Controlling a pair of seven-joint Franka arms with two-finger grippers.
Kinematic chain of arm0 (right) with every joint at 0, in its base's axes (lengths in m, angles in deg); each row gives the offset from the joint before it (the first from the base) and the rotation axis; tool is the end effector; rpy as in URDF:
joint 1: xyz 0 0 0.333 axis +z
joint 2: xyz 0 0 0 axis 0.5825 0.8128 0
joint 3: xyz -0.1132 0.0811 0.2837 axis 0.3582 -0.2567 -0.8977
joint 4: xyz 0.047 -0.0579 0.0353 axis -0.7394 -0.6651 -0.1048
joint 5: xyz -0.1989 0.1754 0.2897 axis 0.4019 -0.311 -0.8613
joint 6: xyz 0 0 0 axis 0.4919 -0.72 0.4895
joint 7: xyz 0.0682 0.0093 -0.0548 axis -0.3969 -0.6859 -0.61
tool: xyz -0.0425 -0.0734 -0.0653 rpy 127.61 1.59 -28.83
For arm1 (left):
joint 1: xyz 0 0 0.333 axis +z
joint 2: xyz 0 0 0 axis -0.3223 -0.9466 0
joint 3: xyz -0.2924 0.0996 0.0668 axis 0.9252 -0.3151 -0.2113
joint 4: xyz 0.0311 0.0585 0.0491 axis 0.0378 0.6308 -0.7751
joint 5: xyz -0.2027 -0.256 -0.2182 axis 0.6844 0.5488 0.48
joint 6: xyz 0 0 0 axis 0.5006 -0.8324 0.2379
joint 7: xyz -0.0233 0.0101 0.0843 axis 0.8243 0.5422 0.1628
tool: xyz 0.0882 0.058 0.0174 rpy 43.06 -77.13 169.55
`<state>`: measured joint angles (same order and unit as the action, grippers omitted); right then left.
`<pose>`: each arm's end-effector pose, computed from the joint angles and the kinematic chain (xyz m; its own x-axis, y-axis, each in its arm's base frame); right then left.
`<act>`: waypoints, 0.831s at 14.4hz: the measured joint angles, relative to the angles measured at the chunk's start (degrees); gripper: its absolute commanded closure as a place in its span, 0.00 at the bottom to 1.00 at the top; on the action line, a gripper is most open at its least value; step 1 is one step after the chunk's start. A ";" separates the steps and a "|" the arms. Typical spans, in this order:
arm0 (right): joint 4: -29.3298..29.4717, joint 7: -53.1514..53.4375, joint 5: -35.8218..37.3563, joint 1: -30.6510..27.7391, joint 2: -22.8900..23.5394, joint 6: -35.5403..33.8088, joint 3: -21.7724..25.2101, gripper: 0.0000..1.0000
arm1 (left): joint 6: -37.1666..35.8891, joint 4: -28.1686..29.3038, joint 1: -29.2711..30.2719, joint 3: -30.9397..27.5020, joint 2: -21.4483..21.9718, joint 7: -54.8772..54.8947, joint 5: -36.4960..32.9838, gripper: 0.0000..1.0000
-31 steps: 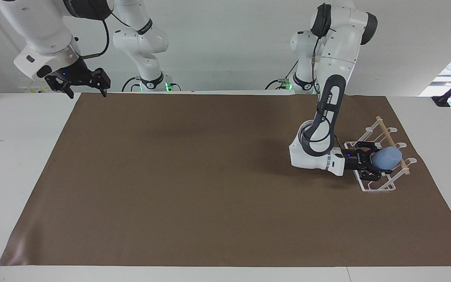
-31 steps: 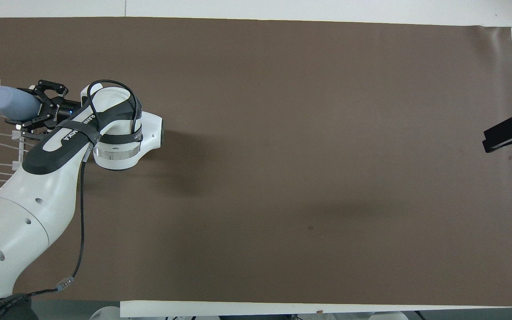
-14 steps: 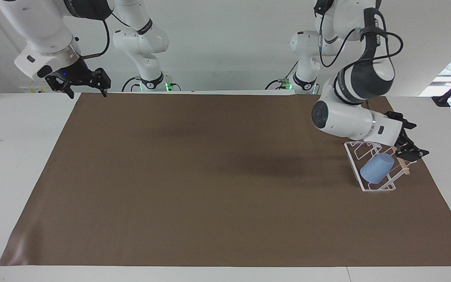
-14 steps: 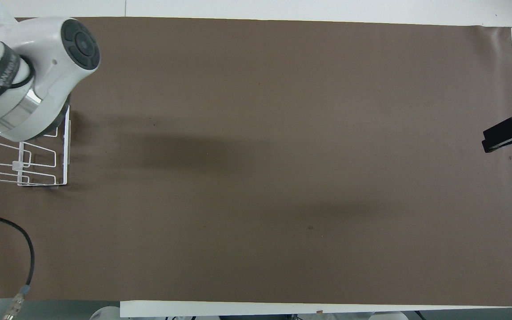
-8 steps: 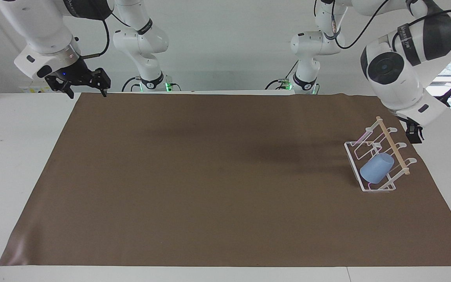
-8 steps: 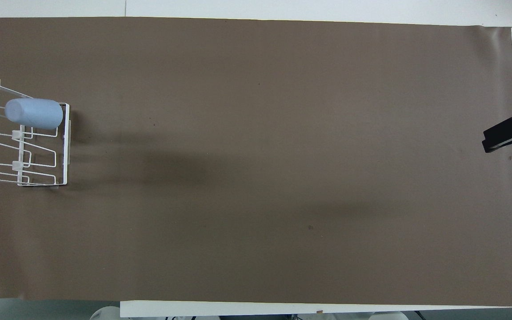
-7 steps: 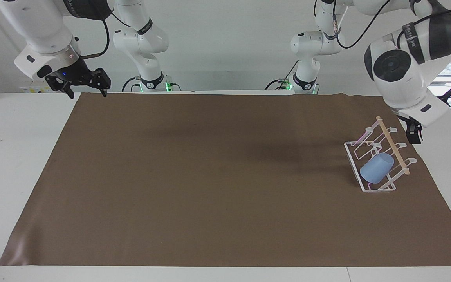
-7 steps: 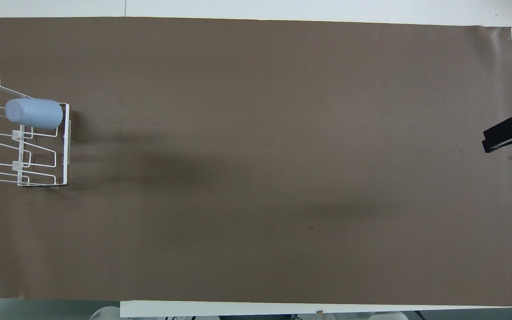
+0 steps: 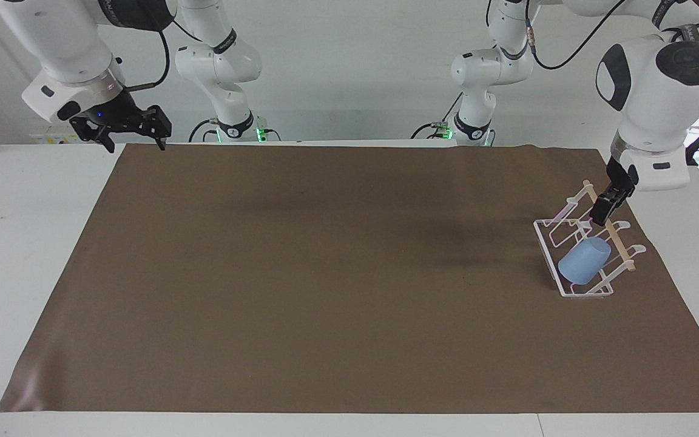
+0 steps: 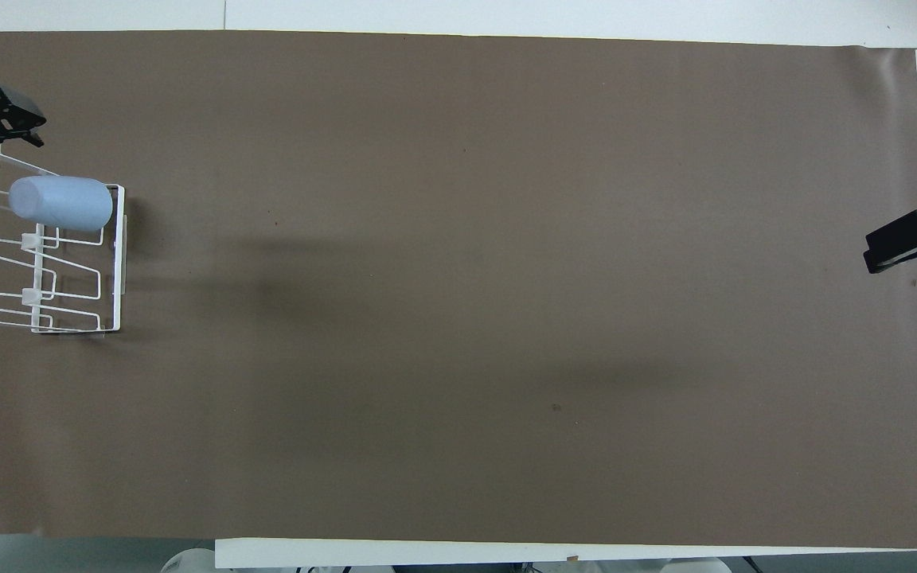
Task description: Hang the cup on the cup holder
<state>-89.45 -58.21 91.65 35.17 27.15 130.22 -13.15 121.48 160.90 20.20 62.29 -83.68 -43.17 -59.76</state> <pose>0.5322 -0.0217 0.6364 0.9763 0.1039 -0.1899 0.1182 -0.9908 0.0655 0.5979 -0.0634 0.5703 0.8781 0.4435 0.1797 0.4681 -0.8741 -0.1298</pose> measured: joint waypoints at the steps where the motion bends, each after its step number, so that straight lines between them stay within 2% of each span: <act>1: 0.00 0.00 0.00 0.00 0.00 0.00 0.00 0.00 | -0.04 0.18 -1.24 0.30 0.02 0.13 1.10 0.00; 4: 0.00 0.00 0.00 0.00 0.00 0.00 0.00 0.00 | -2.36 0.41 -5.48 0.67 0.27 1.94 3.02 0.00; 6: 0.00 0.00 0.00 0.00 0.00 0.00 0.00 0.00 | -5.57 0.00 -6.80 0.73 0.74 7.42 4.99 0.00; 12: 0.00 0.00 0.00 0.00 0.00 0.00 0.00 0.00 | -21.01 -6.92 -4.99 -0.81 1.28 30.17 8.43 0.00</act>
<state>-89.45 -58.21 91.65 35.18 27.15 130.22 -13.15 100.46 153.98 15.21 61.48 -82.39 -13.00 -51.33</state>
